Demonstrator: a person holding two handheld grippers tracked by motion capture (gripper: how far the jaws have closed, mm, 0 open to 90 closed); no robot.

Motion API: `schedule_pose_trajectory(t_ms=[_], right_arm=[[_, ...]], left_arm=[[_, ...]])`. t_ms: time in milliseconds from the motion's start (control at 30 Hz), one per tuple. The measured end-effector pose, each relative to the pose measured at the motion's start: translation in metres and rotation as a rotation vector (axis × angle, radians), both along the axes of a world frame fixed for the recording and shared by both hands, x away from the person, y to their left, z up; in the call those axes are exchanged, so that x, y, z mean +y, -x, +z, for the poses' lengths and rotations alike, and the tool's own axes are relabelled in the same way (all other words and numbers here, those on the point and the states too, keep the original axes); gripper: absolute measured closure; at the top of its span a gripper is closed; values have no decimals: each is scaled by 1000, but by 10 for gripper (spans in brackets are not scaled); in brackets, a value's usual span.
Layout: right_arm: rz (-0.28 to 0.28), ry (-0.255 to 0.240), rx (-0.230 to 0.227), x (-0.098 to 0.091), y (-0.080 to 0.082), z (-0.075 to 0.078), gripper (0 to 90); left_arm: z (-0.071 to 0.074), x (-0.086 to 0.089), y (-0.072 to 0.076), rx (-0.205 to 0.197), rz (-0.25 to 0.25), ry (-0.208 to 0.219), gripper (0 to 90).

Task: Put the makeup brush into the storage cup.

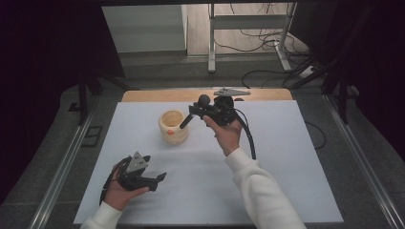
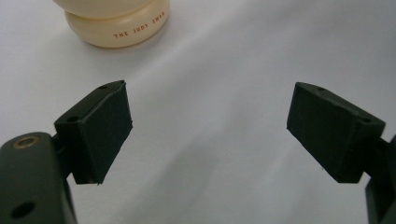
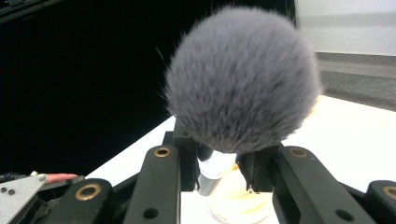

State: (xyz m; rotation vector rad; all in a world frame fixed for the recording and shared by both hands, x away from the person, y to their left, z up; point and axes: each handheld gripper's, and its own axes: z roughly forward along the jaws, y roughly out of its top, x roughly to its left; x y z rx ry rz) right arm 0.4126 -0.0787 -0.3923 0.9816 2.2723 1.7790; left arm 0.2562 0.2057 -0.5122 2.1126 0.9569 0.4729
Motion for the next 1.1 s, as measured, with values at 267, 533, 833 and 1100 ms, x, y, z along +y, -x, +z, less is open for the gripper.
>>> schedule_pose_trajectory(t_ms=[267,533,833,1100], right_arm=[[-11,8,1,7,-9,5,704],[-37,19,16,18,-23,2,704],[-46,43,21,31,-34,-6,703],[-41,61,35,42,-41,-18,703]], left_arm=[[0,0,0,0,0,0,144],[0,0,0,2,-1,2,144],[-1,1,0,2,5,11,144],[-1,1,0,2,5,9,144]])
